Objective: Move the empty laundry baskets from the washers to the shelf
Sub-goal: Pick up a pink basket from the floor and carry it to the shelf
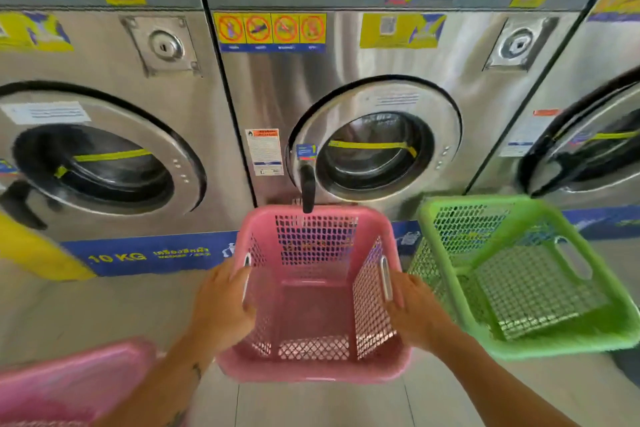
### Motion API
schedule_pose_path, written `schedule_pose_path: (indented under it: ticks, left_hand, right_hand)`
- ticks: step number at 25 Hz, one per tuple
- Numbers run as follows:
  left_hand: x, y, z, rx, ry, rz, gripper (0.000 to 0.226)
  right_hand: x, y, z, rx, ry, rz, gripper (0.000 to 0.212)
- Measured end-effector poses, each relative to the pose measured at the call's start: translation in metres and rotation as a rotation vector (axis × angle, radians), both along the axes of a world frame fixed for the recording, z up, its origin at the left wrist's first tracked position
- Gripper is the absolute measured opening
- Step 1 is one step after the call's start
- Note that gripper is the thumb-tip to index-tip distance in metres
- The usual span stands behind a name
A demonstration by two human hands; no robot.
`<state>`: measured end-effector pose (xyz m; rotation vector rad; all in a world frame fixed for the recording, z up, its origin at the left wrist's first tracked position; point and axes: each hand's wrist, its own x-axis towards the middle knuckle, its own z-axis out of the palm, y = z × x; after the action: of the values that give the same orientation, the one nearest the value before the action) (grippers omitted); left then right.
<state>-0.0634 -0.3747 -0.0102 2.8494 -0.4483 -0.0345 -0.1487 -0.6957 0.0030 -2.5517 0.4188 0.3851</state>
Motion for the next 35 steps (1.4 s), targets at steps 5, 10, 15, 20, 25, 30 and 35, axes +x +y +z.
schedule_pose_path:
  ticks: [5, 10, 15, 20, 25, 30, 35]
  left_hand:
    - [0.046, -0.009, -0.053, 0.143, 0.019, 0.061, 0.067]
    - [0.073, -0.012, -0.114, 0.201, -0.008, 0.143, 0.069]
    - [0.075, 0.0, -0.16, 0.172, -0.044, 0.123, 0.086]
    - [0.054, 0.006, -0.162, 0.105, -0.042, 0.169, 0.087]
    - [0.001, 0.034, -0.152, 0.02, 0.004, 0.167, 0.088]
    - [-0.057, 0.075, -0.138, -0.074, 0.066, 0.239, 0.08]
    - [-0.11, 0.108, -0.159, -0.047, 0.153, 0.263, 0.077]
  right_hand:
    - [0.046, -0.023, -0.041, -0.065, -0.038, 0.041, 0.081]
    - [0.079, -0.026, -0.108, -0.162, -0.08, 0.025, 0.086]
    - [0.074, -0.029, -0.155, -0.322, -0.111, 0.068, 0.09]
    - [0.072, -0.031, -0.154, -0.379, -0.139, 0.13, 0.088]
    - [0.031, -0.015, -0.142, -0.372, -0.138, 0.209, 0.088]
    - [-0.02, 0.02, -0.123, -0.258, -0.097, 0.141, 0.096]
    - [-0.053, 0.059, -0.15, -0.198, 0.017, 0.121, 0.086]
